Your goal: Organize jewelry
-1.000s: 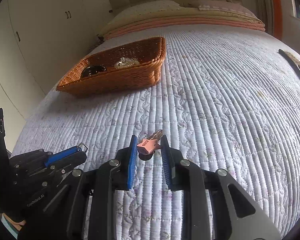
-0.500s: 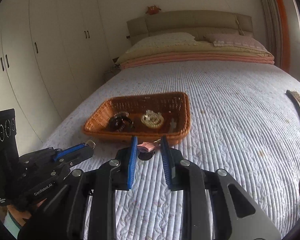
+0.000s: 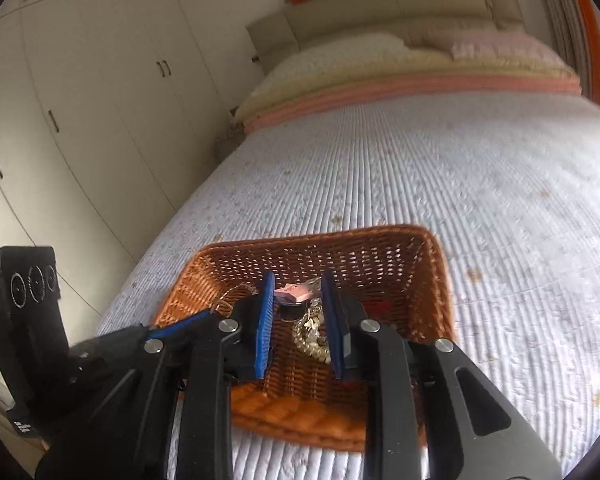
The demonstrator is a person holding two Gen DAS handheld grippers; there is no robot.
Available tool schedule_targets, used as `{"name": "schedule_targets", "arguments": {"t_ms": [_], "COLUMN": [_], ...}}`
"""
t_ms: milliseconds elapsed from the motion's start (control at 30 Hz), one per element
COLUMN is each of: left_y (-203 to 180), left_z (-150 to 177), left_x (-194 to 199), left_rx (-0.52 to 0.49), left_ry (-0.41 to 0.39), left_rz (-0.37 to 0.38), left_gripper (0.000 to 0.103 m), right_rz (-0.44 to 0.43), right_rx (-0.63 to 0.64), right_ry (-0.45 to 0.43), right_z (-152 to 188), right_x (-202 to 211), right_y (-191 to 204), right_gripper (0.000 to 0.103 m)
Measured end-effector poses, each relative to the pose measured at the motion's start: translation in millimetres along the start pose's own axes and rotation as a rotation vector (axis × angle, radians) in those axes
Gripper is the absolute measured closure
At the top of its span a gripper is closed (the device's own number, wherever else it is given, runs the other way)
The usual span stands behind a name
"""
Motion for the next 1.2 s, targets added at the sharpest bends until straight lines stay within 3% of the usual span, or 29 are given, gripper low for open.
{"name": "schedule_targets", "arguments": {"t_ms": [167, 400, 467, 600, 667, 733, 833, 933, 1067, 1200], "left_y": [13.7, 18.6, 18.3, 13.5, 9.4, 3.1, -10.5, -29.7, -61.1, -85.7], "left_z": [4.8, 9.8, 8.6, 7.2, 6.9, 7.9, 12.0, 19.3, 37.4, 68.0], "left_x": [-16.4, -23.9, -18.0, -1.4, 8.3, 21.8, 47.5, 75.7, 120.9, 158.9], "left_rx": [-0.002, 0.006, 0.000, 0.002, 0.005, 0.003, -0.026, -0.082, -0.171, -0.237], "left_ry": [0.019, 0.037, 0.029, -0.002, -0.017, -0.034, -0.071, -0.122, -0.228, -0.345], "left_rz": [-0.034, -0.047, -0.049, -0.049, -0.040, -0.031, -0.044, -0.086, -0.154, -0.276], "left_gripper": [0.091, 0.090, 0.076, 0.069, 0.059, 0.059, 0.053, 0.038, 0.020, 0.012], "right_rz": [0.031, 0.064, 0.050, 0.025, 0.016, 0.011, -0.019, -0.045, -0.031, 0.023], "right_rx": [-0.041, -0.035, -0.046, -0.069, -0.069, -0.072, -0.086, -0.075, -0.022, 0.057], "right_ry": [0.098, 0.149, 0.160, 0.164, 0.157, 0.145, 0.098, 0.044, -0.094, -0.255], "right_z": [3.0, 11.4, 12.4, 12.8, 13.3, 13.9, 15.2, 20.3, 41.1, 76.1], "right_x": [-53.0, -76.4, -78.1, -70.5, -61.6, -49.7, -19.5, 13.3, 71.5, 120.6], "right_y": [-2.1, -2.2, -5.5, -11.4, -10.8, -10.0, -9.6, -3.9, 7.6, 17.0], "right_gripper": [0.082, 0.081, 0.081, 0.079, 0.075, 0.063, 0.054, 0.051, 0.033, 0.025]}}
Point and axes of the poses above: each gripper's, at about its wrist camera, not at the fingertips, and x roughly against the way its jaws point, y to its left, z to its underside, the point moved 3 cm from there along -x, roughly the way its jaws point, and after that the axes turned 15 degrees about z, right-handed, at the moved point
